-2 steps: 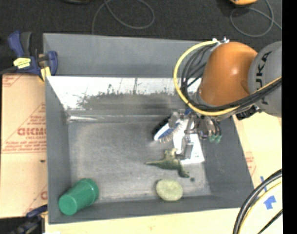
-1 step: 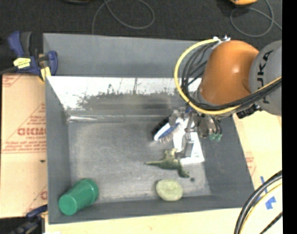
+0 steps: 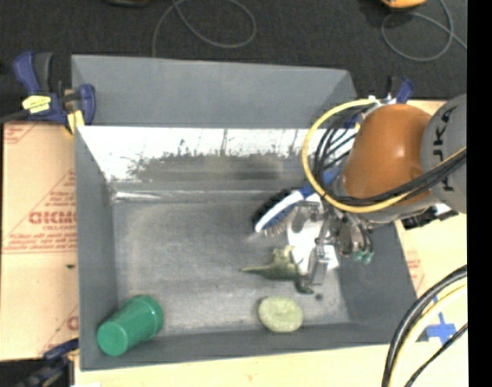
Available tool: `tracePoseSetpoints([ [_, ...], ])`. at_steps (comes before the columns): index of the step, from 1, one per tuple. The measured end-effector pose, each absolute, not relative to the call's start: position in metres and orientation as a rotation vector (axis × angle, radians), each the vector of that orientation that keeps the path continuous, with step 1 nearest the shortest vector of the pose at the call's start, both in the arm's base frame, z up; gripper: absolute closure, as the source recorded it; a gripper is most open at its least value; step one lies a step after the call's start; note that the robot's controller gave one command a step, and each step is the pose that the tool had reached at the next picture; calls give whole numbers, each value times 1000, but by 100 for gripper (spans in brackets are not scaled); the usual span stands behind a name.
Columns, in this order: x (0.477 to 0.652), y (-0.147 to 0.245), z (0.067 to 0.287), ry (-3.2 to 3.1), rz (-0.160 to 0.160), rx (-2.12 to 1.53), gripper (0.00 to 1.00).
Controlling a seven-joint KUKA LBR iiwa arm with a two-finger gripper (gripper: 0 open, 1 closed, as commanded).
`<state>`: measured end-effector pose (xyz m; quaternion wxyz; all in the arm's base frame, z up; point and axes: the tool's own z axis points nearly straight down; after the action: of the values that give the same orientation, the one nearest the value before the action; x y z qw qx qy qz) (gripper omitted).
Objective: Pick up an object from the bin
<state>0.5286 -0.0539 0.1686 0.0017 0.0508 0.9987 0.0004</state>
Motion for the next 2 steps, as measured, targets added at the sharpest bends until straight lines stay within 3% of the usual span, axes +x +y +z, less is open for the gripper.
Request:
tracePoseSetpoints([
  [1, 517, -66, 160, 3140, -2, 82, 0],
  [2, 515, -76, 143, 3088, 1, 565, 0],
])
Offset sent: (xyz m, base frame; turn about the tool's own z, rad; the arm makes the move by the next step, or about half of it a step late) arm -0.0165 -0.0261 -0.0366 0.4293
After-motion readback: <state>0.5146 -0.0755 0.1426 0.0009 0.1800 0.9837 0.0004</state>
